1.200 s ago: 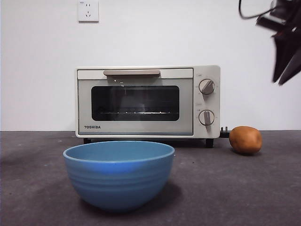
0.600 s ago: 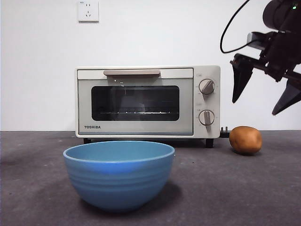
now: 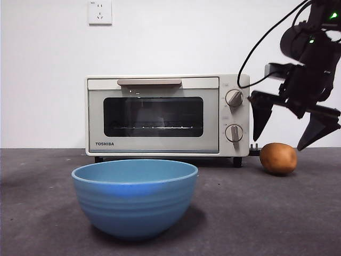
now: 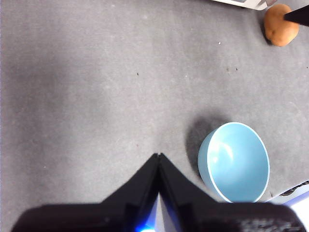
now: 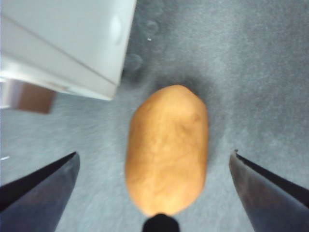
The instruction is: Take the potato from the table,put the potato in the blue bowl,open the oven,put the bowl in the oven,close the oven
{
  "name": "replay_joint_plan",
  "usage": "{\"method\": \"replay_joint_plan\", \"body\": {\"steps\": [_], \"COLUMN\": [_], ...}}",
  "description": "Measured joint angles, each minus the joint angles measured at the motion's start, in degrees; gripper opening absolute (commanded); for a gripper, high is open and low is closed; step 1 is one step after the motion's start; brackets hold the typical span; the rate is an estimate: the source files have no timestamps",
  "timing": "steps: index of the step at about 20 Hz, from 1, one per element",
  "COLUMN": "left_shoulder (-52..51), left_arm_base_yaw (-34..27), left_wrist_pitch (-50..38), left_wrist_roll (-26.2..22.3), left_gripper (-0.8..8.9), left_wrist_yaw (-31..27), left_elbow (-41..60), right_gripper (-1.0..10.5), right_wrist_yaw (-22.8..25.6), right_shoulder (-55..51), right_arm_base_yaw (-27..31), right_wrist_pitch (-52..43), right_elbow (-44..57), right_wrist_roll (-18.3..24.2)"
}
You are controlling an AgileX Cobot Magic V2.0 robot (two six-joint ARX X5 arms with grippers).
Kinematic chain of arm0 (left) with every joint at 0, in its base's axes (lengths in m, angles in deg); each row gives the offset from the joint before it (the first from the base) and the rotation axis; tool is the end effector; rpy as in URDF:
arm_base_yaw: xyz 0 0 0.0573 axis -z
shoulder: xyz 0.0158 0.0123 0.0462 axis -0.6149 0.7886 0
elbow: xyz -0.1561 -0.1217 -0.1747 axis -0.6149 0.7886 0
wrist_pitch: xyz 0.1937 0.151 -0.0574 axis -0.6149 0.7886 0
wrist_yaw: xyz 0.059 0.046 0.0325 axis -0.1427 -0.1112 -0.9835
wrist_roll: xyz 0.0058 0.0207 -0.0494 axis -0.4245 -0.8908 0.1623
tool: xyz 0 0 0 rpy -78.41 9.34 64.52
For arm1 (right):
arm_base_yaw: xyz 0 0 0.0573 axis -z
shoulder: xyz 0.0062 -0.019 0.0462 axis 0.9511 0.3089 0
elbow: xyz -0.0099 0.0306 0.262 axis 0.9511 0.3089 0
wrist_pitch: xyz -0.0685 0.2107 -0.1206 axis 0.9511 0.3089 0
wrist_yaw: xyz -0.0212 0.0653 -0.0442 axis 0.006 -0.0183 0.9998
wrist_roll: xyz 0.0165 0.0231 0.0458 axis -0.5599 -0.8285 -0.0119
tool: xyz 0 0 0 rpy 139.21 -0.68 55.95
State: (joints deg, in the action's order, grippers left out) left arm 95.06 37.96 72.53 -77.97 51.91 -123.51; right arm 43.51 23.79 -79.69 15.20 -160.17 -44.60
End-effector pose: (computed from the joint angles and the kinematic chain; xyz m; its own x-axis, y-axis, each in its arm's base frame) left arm 0.1612 -0.0126 0.3063 0.5230 -0.4340 -0.7335 0.1791 0.8974 -0.4033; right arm 0.3841 0.0562 0.2073 0.4713 0.2132 -0.8558 -0.1616 0.9748 0.1538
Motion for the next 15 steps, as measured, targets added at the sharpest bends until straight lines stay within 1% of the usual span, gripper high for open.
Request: {"method": "replay_joint_plan", "body": {"steps": [3, 8, 9, 10, 13, 14, 15], "left_shoulder": [0.0, 0.0, 0.0, 0.0, 0.0, 0.0, 0.0], "left_arm_base_yaw": [0.0, 0.0, 0.0, 0.0, 0.0, 0.0, 0.0], "left_wrist_pitch": [0.0, 0.0, 0.0, 0.0, 0.0, 0.0, 0.1], "left_wrist_roll": [0.0, 0.0, 0.0, 0.0, 0.0, 0.0, 0.0], "left_gripper": [-0.05, -0.05, -0.06, -0.05, -0.05, -0.05, -0.05], "left_wrist_yaw": [0.0, 0.0, 0.0, 0.0, 0.0, 0.0, 0.0], "left_elbow": [0.0, 0.0, 0.0, 0.0, 0.0, 0.0, 0.0], "right_gripper": [7.6, 7.5, 6.7, 5.5, 0.9, -0.3, -0.1], "right_wrist_yaw": [1.5, 1.9, 1.9, 1.9, 1.9, 1.9, 2.0], "right_shoulder": [1.7, 4.3, 4.7, 4.7, 4.7, 4.7, 4.7], "right_arm_base_yaw": [-0.5, -0.5, -0.5, -0.5, -0.5, -0.5, -0.5], "right_wrist_pitch": [-1.3, -2.0, -2.0, -2.0, -2.3, -2.1, -1.6], "right_elbow": [0.0, 0.0, 0.0, 0.0, 0.0, 0.0, 0.0], "right_wrist_roll": [0.0, 0.0, 0.0, 0.0, -1.0, -1.2, -1.3]}}
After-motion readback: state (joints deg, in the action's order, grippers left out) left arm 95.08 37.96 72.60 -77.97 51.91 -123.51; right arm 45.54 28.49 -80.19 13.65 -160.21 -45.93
